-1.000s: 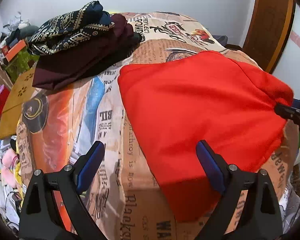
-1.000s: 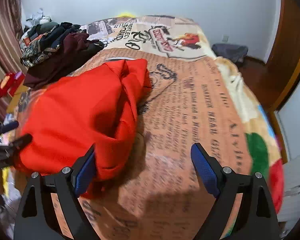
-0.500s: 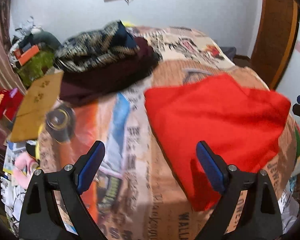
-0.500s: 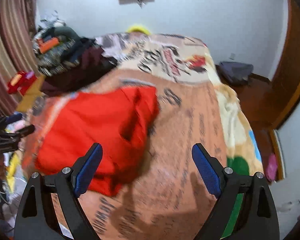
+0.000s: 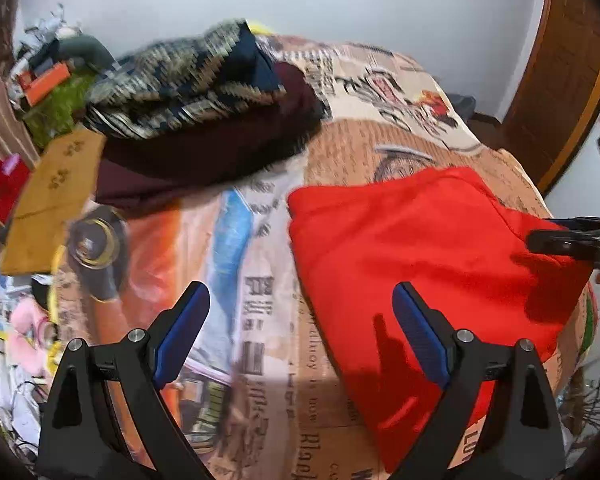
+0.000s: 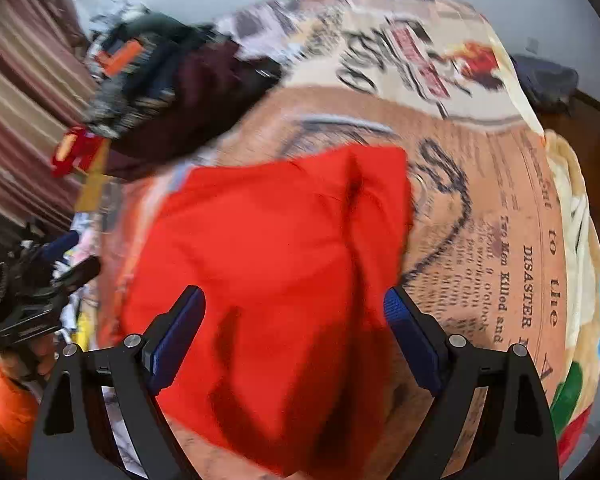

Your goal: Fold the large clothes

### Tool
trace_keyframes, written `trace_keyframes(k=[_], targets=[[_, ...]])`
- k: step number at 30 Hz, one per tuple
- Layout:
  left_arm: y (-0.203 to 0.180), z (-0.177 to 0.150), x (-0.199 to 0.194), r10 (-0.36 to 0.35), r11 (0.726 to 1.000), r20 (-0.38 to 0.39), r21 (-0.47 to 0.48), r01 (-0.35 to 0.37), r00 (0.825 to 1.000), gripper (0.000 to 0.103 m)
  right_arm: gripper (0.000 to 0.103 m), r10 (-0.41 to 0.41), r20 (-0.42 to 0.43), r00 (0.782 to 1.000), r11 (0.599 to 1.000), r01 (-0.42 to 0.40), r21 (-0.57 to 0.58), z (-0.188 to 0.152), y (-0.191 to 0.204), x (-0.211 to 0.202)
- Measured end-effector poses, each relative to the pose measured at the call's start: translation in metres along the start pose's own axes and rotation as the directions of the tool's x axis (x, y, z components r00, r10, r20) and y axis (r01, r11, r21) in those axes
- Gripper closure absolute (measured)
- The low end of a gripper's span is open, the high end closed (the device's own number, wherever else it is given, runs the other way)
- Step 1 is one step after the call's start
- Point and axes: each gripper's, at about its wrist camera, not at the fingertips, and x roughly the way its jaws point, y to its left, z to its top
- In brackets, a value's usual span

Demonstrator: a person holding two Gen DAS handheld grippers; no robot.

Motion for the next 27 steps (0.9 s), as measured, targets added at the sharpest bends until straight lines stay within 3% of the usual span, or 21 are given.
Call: trace_keyframes(k=[4, 8, 10, 13, 15, 22, 25, 27], targets=[[0.003, -0.004, 0.032, -0.104, 0.994, -0.112, -0.052, 0.098, 0.988, 0.010, 0.014, 0.055, -0.116, 0.992, 0.995, -0.044, 0.091, -0.003, -0.031, 0.024], [0.015, -0.007, 0.058, -0.212, 0.969, -0.170, -0.161, 0.186, 0.962, 0.010, 0.014, 0.130, -0.114, 0.985, 0.989, -0.122, 0.080, -0.006, -0.038, 0.022], [0.025, -0.008, 0.072, -0.308, 0.931, -0.187, -0.258, 0.256, 0.933, 0.010, 0.014, 0.158, -0.110, 0.981, 0.985, -0.148, 0.086, -0.005, -0.040, 0.027], [0.034, -0.014, 0.093, -0.447, 0.852, -0.212, -0.398, 0.341, 0.869, 0.010, 0.014, 0.186, -0.126, 0.974, 0.980, -0.175, 0.093, 0.005, -0.043, 0.043], [0.037, -0.015, 0.095, -0.467, 0.830, -0.195, -0.433, 0.351, 0.863, 0.010, 0.014, 0.206, -0.150, 0.967, 0.977, -0.194, 0.094, 0.016, -0.045, 0.054], [0.030, -0.007, 0.105, -0.510, 0.819, -0.191, -0.406, 0.406, 0.839, 0.010, 0.011, 0.224, -0.181, 0.958, 0.972, -0.205, 0.117, 0.034, -0.043, 0.078], [0.033, -0.003, 0.109, -0.551, 0.795, -0.168, -0.401, 0.454, 0.817, 0.010, 0.027, 0.227, -0.170, 0.959, 0.971, -0.209, 0.120, 0.032, -0.042, 0.076], [0.034, -0.003, 0.111, -0.566, 0.782, -0.149, -0.408, 0.471, 0.811, 0.010, 0.054, 0.261, -0.174, 0.949, 0.961, -0.240, 0.137, 0.026, -0.038, 0.074]])
